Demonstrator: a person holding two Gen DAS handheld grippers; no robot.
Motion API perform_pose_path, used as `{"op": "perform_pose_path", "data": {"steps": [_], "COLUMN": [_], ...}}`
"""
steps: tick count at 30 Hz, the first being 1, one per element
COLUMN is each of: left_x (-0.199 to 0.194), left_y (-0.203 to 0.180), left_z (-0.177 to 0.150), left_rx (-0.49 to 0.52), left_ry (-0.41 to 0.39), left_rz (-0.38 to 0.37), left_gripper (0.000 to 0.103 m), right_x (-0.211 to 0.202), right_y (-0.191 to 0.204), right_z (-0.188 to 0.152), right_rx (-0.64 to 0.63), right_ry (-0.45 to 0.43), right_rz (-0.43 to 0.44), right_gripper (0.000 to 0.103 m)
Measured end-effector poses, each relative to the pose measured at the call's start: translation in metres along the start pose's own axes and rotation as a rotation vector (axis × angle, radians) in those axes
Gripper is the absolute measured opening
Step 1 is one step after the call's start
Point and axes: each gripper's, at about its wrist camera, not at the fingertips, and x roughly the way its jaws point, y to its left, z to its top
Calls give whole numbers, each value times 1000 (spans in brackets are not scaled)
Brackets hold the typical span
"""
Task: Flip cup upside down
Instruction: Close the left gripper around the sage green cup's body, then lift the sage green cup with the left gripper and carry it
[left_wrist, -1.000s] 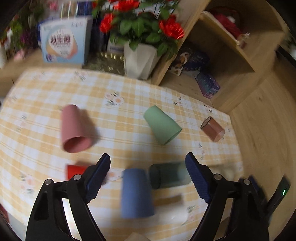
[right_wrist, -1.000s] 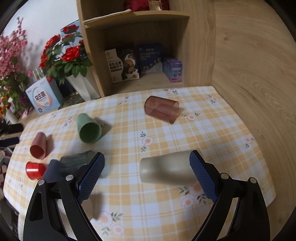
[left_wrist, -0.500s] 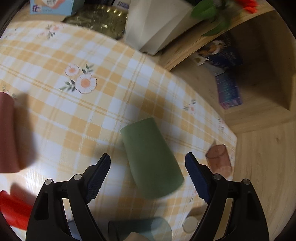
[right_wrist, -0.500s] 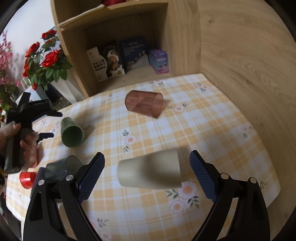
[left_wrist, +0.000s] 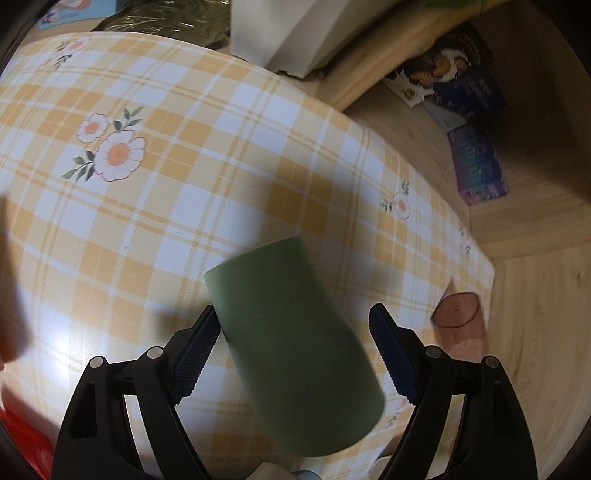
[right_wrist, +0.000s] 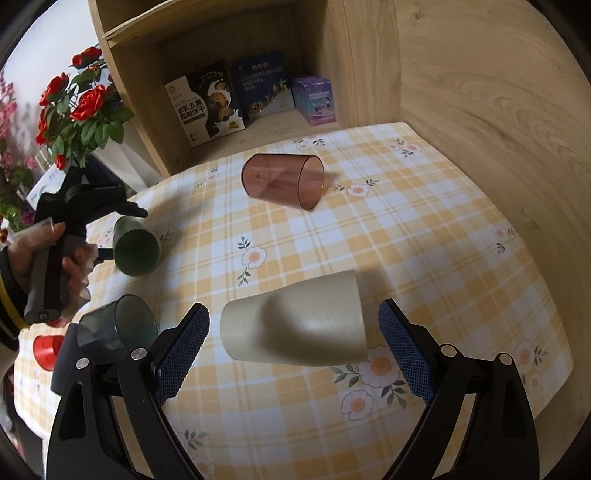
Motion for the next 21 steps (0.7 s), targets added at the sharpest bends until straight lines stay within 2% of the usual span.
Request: {"op": "perform_pose_path", "data": {"steps": [3,6,8,13,21], "left_x": [4,4,0,-19,-73], "left_y": [-4,-6,-9,-6,-2], "left_z": [-1,-3,-7,-14,-29], "left_rx": [35,59,99,143,212], "left_ry": [-4,1,-14,-50,-110], "left_rz": [16,-12,11,-19,-48], "left_gripper": [78,70,62,62,62], "right_x": [2,2,2,-3,-12], "right_y": [0,0,1,5,21], "right_z": [-2,-3,-3,-3,-8], "right_rx": [3,7,8,4,-1], "right_ry": [7,11,14,6,1], "right_rz": [3,4,7,19,51], "right_gripper": [90,90,90,90,90]}}
